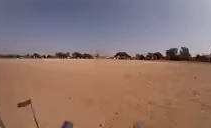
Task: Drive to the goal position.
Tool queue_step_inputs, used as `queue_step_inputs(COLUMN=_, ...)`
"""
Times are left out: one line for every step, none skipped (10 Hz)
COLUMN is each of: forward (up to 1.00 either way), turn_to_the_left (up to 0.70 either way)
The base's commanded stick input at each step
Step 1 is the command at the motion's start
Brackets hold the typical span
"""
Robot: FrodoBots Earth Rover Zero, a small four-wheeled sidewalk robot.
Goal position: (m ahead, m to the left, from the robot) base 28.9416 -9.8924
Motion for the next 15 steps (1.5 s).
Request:
queue_step_inputs(forward=0.70, turn_to_the_left=0.00)
queue_step_inputs(forward=0.70, turn_to_the_left=0.00)
queue_step_inputs(forward=0.70, turn_to_the_left=0.00)
queue_step_inputs(forward=0.70, turn_to_the_left=0.00)
queue_step_inputs(forward=0.70, turn_to_the_left=0.00)
queue_step_inputs(forward=0.70, turn_to_the_left=0.00)
queue_step_inputs(forward=0.70, turn_to_the_left=0.00)
queue_step_inputs(forward=0.70, turn_to_the_left=0.00)
queue_step_inputs(forward=0.70, turn_to_the_left=0.00)
queue_step_inputs(forward=0.70, turn_to_the_left=0.00)
queue_step_inputs(forward=0.70, turn_to_the_left=0.00)
queue_step_inputs(forward=0.70, turn_to_the_left=0.00)
queue_step_inputs(forward=0.70, turn_to_the_left=0.00)
queue_step_inputs(forward=0.70, turn_to_the_left=0.00)
queue_step_inputs(forward=0.70, turn_to_the_left=0.00)
